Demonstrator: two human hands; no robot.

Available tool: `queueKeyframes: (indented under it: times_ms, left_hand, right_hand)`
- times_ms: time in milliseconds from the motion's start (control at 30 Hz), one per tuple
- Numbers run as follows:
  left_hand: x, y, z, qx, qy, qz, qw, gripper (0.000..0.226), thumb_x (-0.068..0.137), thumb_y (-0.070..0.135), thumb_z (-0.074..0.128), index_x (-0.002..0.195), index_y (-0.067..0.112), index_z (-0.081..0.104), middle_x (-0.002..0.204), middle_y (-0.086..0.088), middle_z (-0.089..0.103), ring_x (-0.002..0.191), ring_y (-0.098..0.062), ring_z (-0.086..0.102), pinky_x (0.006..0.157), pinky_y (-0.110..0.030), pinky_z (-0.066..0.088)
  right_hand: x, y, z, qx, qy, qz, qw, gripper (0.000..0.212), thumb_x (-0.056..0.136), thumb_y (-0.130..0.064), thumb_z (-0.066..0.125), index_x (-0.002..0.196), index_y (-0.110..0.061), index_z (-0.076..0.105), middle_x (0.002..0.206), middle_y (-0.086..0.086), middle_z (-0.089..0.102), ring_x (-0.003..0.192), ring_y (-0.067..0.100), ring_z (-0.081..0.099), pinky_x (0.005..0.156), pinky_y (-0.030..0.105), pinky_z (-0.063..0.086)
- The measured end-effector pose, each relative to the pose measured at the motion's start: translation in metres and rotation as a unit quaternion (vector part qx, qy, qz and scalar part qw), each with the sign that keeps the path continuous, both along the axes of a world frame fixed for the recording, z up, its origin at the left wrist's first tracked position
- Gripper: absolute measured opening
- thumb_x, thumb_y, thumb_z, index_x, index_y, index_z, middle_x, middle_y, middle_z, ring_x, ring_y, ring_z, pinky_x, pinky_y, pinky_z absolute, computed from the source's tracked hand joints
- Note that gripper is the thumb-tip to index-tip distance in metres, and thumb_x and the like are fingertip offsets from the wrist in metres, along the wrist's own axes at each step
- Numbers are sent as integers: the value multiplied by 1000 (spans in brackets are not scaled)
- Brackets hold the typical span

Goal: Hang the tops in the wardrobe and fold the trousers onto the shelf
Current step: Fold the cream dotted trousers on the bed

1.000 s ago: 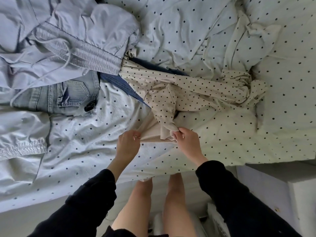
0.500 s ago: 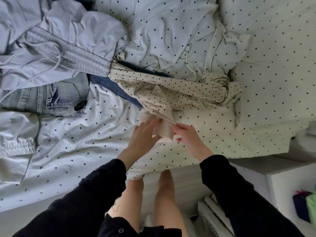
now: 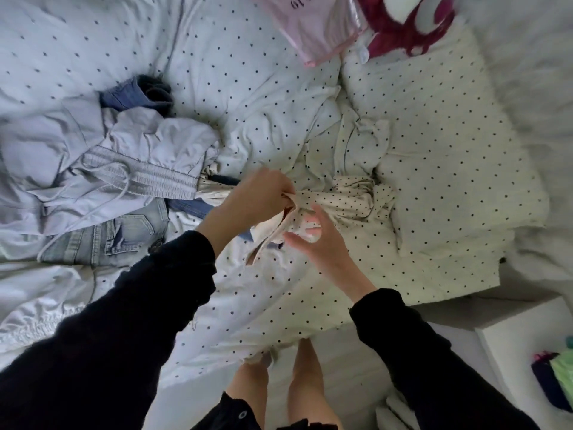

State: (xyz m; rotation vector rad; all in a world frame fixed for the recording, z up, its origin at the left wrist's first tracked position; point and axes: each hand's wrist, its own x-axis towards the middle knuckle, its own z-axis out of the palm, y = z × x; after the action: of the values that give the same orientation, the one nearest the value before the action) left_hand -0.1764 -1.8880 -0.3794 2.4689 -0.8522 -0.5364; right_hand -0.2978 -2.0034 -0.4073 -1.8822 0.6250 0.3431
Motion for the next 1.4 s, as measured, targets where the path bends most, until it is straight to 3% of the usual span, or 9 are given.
queueKeyframes:
  times_ms: [67, 200, 300, 400, 633, 900, 1067, 1133, 1400]
  left_hand:
    - [8, -16, 27, -38, 14, 23, 999, 17, 86, 23, 64, 94, 11, 74, 85, -5, 69, 80, -18, 57, 71, -25, 43]
    - [16, -41, 77, -90, 39, 30, 995, 21, 81, 18, 70, 96, 5, 74, 90, -11, 71, 86, -20, 60, 68, -19, 41]
    - [26, -41, 102, -107, 42, 42, 992, 24, 80, 17, 73, 100, 5, 73, 97, -9, 71, 87, -19, 61, 59, -9, 38]
    - [40, -28, 125, -107, 16, 60, 992, 20, 81, 18, 72, 98, 8, 74, 86, 1, 68, 71, -9, 55, 56, 1, 35]
    - [63, -7, 159, -128, -62, 100, 985, 18, 93, 20, 57, 96, 7, 70, 93, -4, 65, 85, -16, 52, 63, -20, 32]
    - [87, 16, 224, -187, -116, 171, 960, 19, 93, 19, 56, 98, 7, 69, 87, -3, 60, 89, -20, 53, 66, -19, 30]
    - [100, 21, 296, -246, -183, 218, 927, 21, 92, 18, 59, 101, 4, 71, 95, -11, 67, 92, -25, 57, 70, -22, 34]
    - [107, 21, 328, -276, -204, 233, 910, 22, 91, 20, 60, 105, 6, 70, 96, -12, 67, 89, -22, 56, 70, -21, 34]
    - [126, 16, 476, -385, -333, 239, 827, 23, 86, 21, 66, 98, 2, 72, 80, -9, 61, 77, -19, 53, 57, -24, 35]
  right_hand:
    - [10, 1, 19, -15, -16, -30, 999, 80, 76, -45, 73, 141, -30, 29, 122, -16, 51, 108, 6, 51, 94, 26, 40]
    - [24, -3, 49, -85, -62, -53, 993, 32, 85, -37, 64, 110, -25, 48, 87, -16, 59, 72, 7, 58, 66, 20, 46]
    - [32, -19, 53, -220, -48, -51, 973, 26, 94, -29, 50, 108, -8, 58, 94, 6, 65, 90, 26, 61, 83, 36, 47]
    - [36, -51, 67, -280, -31, -37, 959, 20, 96, -29, 47, 88, -14, 57, 77, 3, 59, 80, 26, 56, 81, 38, 46]
    - [64, -99, 130, -453, -74, 54, 887, 19, 84, -9, 42, 68, -19, 47, 58, -5, 42, 65, 24, 47, 70, 35, 39]
    - [108, -123, 219, -361, -245, 30, 899, 12, 80, -7, 62, 70, -9, 67, 64, 6, 61, 65, 23, 54, 55, 27, 35]
    - [130, -128, 310, -193, -347, -8, 918, 19, 80, -9, 71, 63, -14, 65, 54, -14, 56, 52, -6, 46, 50, 12, 32]
    - [137, -129, 349, -174, -388, -9, 905, 12, 80, -6, 70, 69, -8, 65, 59, -8, 57, 48, -4, 47, 49, 11, 35]
    - [169, -143, 518, -129, -510, 0, 850, 26, 87, -13, 64, 92, 12, 65, 87, 17, 64, 80, 20, 56, 76, 38, 48]
